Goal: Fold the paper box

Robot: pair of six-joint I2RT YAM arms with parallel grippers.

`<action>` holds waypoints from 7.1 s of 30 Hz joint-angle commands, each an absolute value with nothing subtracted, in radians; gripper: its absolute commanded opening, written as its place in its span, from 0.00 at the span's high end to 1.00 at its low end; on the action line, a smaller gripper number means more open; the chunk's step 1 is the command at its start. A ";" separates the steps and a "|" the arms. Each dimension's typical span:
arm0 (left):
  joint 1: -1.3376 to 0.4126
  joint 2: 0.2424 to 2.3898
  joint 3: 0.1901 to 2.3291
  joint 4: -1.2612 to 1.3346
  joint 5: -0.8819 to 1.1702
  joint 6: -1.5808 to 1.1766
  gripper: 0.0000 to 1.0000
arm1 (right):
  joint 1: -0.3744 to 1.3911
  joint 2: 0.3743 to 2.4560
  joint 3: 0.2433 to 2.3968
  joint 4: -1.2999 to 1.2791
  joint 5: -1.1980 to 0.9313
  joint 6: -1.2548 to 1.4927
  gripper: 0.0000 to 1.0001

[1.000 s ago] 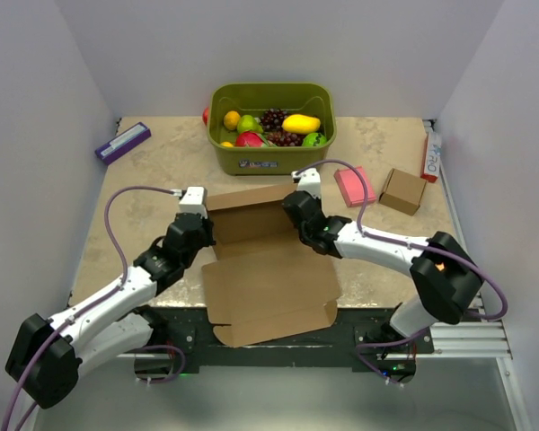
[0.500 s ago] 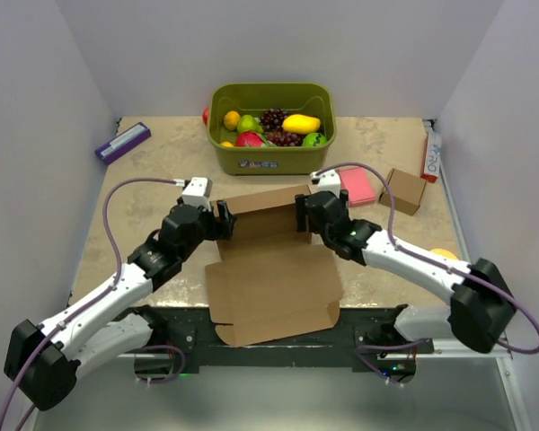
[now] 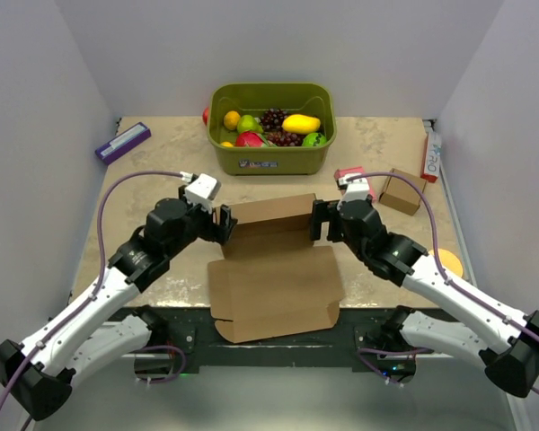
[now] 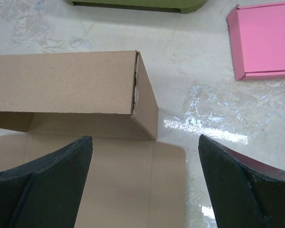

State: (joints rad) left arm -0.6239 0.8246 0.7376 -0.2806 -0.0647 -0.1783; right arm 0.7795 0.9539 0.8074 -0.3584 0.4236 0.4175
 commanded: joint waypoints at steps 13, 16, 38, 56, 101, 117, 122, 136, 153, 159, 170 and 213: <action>-0.946 1.075 0.897 -0.130 -0.230 0.305 0.18 | 0.772 0.876 0.841 -0.477 0.495 0.509 0.01; -0.988 1.142 0.897 -0.094 -0.313 0.360 0.18 | 0.770 0.856 0.850 -0.489 0.497 0.511 0.01; -0.947 1.371 0.916 0.054 -0.605 0.361 0.80 | 0.770 0.847 0.987 -0.607 0.448 0.522 0.02; -0.591 1.502 0.911 -0.274 -0.319 -0.104 1.00 | 0.755 0.900 1.119 -0.778 0.516 0.578 0.01; -0.545 1.084 1.107 -0.104 0.230 0.166 0.07 | 0.594 1.420 1.512 -0.673 -0.204 -0.110 1.00; -0.546 1.262 1.158 -0.052 0.368 0.164 0.09 | 0.594 1.413 1.480 -0.673 -0.345 -0.152 1.00; -0.546 1.273 1.151 -0.015 0.330 0.152 0.11 | 0.595 1.414 1.473 -0.680 -0.364 -0.156 1.00; -0.546 1.322 1.158 0.086 0.408 0.114 0.42 | 0.595 1.411 1.467 -0.698 -0.379 -0.164 1.00; -0.546 1.382 1.187 0.115 0.249 0.029 1.00 | 0.594 1.365 1.434 -0.684 -0.237 -0.089 0.42; -0.543 1.397 1.215 0.094 0.003 -0.060 1.00 | 0.592 1.252 1.350 -0.569 -0.003 0.078 0.11; -0.436 1.489 1.310 0.018 -0.184 -0.271 1.00 | 0.561 1.083 1.348 -0.586 0.348 0.299 0.01; -0.380 1.138 0.956 0.080 -0.132 -0.153 0.02 | -0.287 1.232 0.756 -0.600 0.532 0.712 0.01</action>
